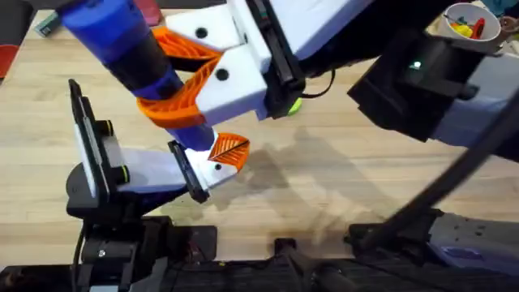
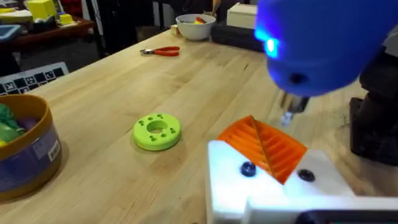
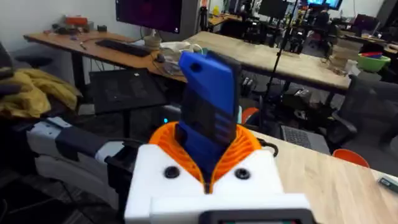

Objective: Pick up the gripper from the table and insert it into the empty holder that is missing its gripper. Then pick up a screw, insert it into the mounting hole, and use the screwdriver to tighten it. Finally, clean up the table by picking up the vegetable and placing it into the bucket.

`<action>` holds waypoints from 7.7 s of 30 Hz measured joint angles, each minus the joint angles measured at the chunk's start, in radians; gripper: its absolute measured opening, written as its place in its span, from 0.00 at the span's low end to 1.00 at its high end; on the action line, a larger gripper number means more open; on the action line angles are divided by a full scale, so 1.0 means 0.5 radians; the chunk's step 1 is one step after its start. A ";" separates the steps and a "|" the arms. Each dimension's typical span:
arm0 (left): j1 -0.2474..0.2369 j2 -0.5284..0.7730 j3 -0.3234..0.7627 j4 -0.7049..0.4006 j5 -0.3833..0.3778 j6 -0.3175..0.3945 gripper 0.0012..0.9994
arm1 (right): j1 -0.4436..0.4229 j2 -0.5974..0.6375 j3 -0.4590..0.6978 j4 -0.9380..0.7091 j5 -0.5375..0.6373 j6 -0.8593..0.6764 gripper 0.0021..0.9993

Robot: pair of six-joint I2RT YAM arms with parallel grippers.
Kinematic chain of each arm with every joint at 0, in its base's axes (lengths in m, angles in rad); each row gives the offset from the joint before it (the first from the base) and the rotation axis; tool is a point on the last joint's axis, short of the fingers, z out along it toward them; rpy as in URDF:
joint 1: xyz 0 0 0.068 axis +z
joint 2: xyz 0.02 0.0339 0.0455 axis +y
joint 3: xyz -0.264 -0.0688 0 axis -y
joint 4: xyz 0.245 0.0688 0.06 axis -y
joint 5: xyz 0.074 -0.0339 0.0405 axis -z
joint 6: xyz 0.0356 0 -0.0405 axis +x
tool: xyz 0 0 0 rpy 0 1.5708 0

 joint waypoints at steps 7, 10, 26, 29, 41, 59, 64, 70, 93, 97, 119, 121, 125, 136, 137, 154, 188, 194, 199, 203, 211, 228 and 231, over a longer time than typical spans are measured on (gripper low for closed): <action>0.000 -0.001 0.000 0.000 0.000 0.000 0.01 | 0.007 0.049 0.000 0.016 -0.001 -0.021 0.02; 0.000 -0.001 0.000 0.000 0.000 -0.001 0.01 | 0.007 0.084 0.000 0.017 0.000 -0.023 0.02; 0.000 0.000 0.000 0.000 0.000 -0.001 0.01 | -0.065 0.104 0.000 0.018 0.000 -0.027 0.02; 0.000 -0.001 0.000 0.000 0.000 -0.001 0.01 | -0.065 0.104 0.000 0.020 0.000 -0.026 0.02; 0.000 0.000 0.000 0.000 0.000 0.000 0.01 | -0.065 0.104 0.000 0.075 0.000 0.047 0.02; 0.000 0.000 0.000 0.000 0.000 -0.001 0.01 | -0.065 0.142 0.000 0.207 -0.035 0.133 0.02; 0.000 0.000 0.000 0.000 0.000 0.000 0.01 | -0.065 0.186 0.000 0.215 -0.070 0.147 0.02; 0.000 0.000 0.000 0.000 0.000 -0.001 0.01 | -0.066 0.232 0.000 0.215 -0.076 0.155 0.02; 0.000 0.000 0.000 0.000 0.004 0.000 0.01 | -0.066 0.266 0.000 0.228 -0.121 0.153 0.02; 0.000 0.000 0.000 -0.001 0.004 -0.001 0.01 | -0.066 0.266 0.000 0.228 -0.121 0.153 0.02; 0.000 0.000 0.000 0.000 0.004 -0.001 0.01 | -0.061 0.242 -0.002 0.601 -0.133 0.162 0.02; 0.000 0.000 0.000 0.000 0.004 -0.001 0.01 | -0.063 0.200 -0.002 0.601 -0.132 0.161 0.02; 0.000 0.000 0.000 -0.001 0.004 -0.001 0.01 | -0.090 0.097 -0.002 0.602 -0.133 0.162 0.02; 0.000 -0.001 0.000 -0.001 0.004 -0.001 0.01 | -0.545 0.070 0.126 -0.569 -0.081 0.024 0.02; 0.000 0.000 0.000 -0.001 0.004 0.000 0.01 | -0.619 0.072 0.169 -0.771 -0.029 -0.046 0.02; 0.000 0.000 0.000 -0.001 0.004 -0.001 0.01 | -1.122 0.151 0.439 -2.693 1.646 -1.907 0.02; 0.000 0.000 0.000 0.000 0.004 0.005 0.50 | -1.167 0.844 0.623 -2.595 2.285 -1.818 0.99; 0.000 -0.001 0.000 0.000 0.004 0.000 0.99 | -1.117 0.633 0.874 -2.665 2.253 -1.446 0.99; 0.000 0.000 0.000 0.019 -0.009 0.000 0.99 | -1.080 0.472 1.083 -2.656 2.185 -1.046 0.99; 0.005 0.000 -0.006 0.149 -0.072 -0.194 0.99 | -1.056 0.402 1.165 -2.659 2.161 -0.646 0.99; 0.111 0.000 0.154 -0.106 -0.338 -0.419 0.99 | -1.026 0.277 1.168 -2.769 2.138 -0.080 0.88; 0.295 0.790 0.999 -0.394 -0.975 0.041 0.99 | -1.018 -0.300 0.584 -3.042 1.842 0.304 0.95; 0.296 0.977 1.002 -0.416 -1.031 0.078 0.99 | -1.018 -0.475 0.441 -3.078 1.832 0.381 0.99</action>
